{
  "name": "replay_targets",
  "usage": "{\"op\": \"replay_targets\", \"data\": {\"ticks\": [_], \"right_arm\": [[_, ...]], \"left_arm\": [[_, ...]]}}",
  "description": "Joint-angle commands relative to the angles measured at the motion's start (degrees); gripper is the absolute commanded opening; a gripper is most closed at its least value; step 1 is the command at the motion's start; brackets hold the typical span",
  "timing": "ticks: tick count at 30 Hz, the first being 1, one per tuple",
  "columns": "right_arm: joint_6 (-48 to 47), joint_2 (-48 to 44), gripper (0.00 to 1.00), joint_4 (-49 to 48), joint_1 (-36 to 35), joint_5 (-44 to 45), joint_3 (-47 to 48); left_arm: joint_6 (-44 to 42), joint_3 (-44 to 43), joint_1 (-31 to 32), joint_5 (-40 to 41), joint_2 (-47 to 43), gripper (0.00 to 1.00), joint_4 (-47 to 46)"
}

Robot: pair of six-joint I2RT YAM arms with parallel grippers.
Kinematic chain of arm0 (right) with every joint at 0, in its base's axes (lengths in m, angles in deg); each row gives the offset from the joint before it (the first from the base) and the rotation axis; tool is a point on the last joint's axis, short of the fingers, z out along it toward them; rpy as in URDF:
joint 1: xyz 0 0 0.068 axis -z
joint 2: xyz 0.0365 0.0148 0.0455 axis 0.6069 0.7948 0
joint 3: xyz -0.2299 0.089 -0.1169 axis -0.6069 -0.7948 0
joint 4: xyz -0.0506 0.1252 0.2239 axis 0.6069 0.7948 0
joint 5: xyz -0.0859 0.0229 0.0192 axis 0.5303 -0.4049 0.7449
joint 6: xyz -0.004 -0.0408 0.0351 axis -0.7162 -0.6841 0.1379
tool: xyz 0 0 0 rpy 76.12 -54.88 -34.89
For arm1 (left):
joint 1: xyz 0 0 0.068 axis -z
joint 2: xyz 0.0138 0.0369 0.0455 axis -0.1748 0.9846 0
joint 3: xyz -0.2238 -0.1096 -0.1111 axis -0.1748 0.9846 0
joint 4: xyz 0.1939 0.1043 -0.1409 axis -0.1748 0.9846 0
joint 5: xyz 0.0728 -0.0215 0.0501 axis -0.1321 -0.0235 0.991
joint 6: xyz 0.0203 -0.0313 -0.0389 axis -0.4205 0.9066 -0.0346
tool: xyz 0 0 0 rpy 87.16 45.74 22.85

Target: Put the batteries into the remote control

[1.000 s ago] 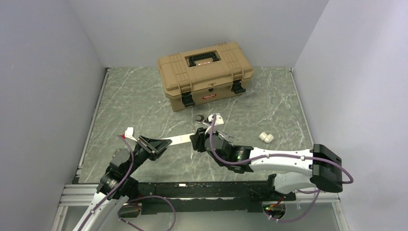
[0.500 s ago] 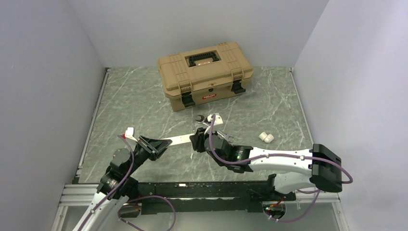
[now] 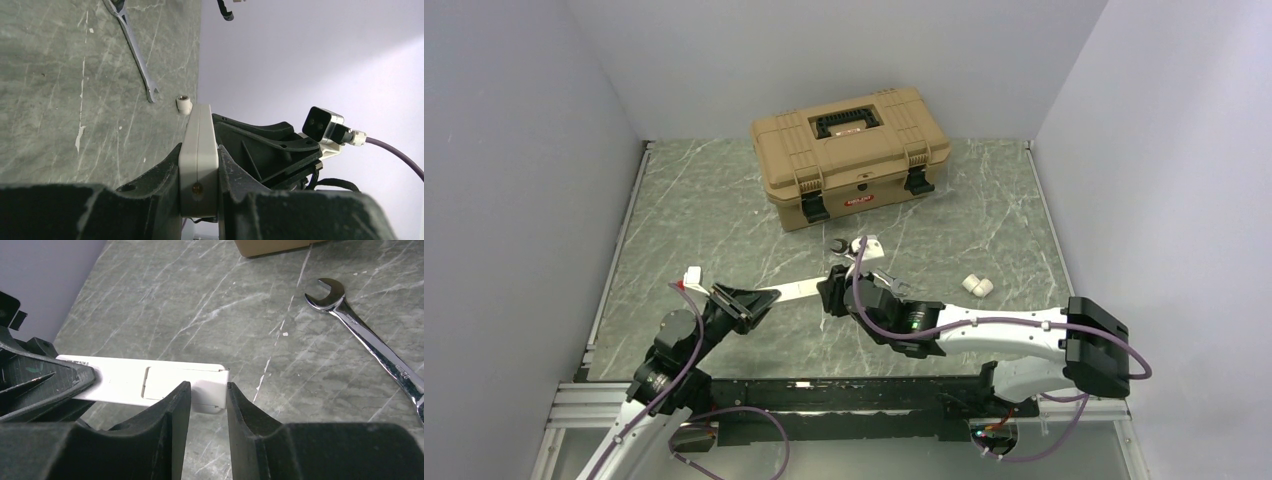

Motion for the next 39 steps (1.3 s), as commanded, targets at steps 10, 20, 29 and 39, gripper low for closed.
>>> {"op": "replay_targets", "data": {"ticks": [10,20,29,39], "right_arm": [[1.2,3.8,0.33,1.5,-2.4,-4.7,5.1],[2.5,5.0,0.33,0.4,-3.5,-6.1,6.1],[2.4,6.1,0.33,0.1,-4.0,-7.0,7.6],[2.5,3.8,0.36,2.8,-4.1,-4.0,7.1]], "left_arm": [[3.9,-0.5,0.2,3.1,-5.5,0.0,-6.7],[4.4,0.1,0.2,3.2,-6.1,0.0,-7.7],[4.6,0.3,0.2,3.0,-5.9,0.0,-8.1],[3.9,0.0,0.1,3.1,-6.3,0.0,-6.3]]}}
